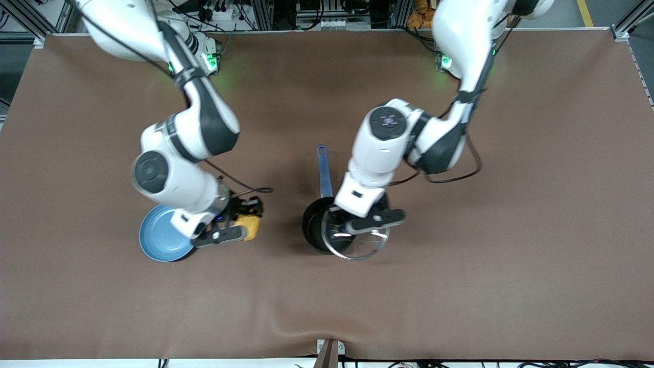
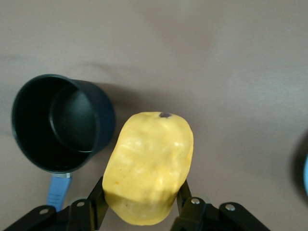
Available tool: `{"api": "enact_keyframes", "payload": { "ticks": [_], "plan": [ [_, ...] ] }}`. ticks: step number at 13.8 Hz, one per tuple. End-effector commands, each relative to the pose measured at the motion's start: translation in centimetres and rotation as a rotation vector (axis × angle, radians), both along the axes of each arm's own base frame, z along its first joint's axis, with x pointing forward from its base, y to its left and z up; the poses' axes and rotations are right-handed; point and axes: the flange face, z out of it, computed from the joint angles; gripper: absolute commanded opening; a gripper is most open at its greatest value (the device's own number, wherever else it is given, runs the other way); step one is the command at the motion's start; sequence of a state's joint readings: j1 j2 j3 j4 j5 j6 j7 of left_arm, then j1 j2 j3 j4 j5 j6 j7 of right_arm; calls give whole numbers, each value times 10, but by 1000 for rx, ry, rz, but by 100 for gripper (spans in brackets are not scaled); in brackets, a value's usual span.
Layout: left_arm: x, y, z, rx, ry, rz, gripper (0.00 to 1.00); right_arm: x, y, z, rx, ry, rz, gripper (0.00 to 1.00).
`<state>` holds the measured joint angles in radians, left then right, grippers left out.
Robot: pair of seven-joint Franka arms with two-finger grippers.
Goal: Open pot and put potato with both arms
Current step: 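Lift the lid with the left gripper while the right gripper carries the potato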
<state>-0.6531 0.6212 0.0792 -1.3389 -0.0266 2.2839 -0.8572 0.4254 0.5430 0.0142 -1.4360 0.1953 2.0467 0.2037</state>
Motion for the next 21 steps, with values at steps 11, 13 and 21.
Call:
{"api": "enact_keyframes", "payload": {
  "ticks": [11, 13, 21],
  "plan": [
    [-8, 260, -97, 78, 132, -250, 0, -43, 170, -127, 65, -265, 128, 0],
    [-10, 263, -126, 85, 126, -256, 0, -50, 181, -142, 68, -268, 142, 0],
    [-9, 304, -157, 112, 141, -326, 13, -50, 194, -181, 41, -264, 139, 0]
  ]
}}
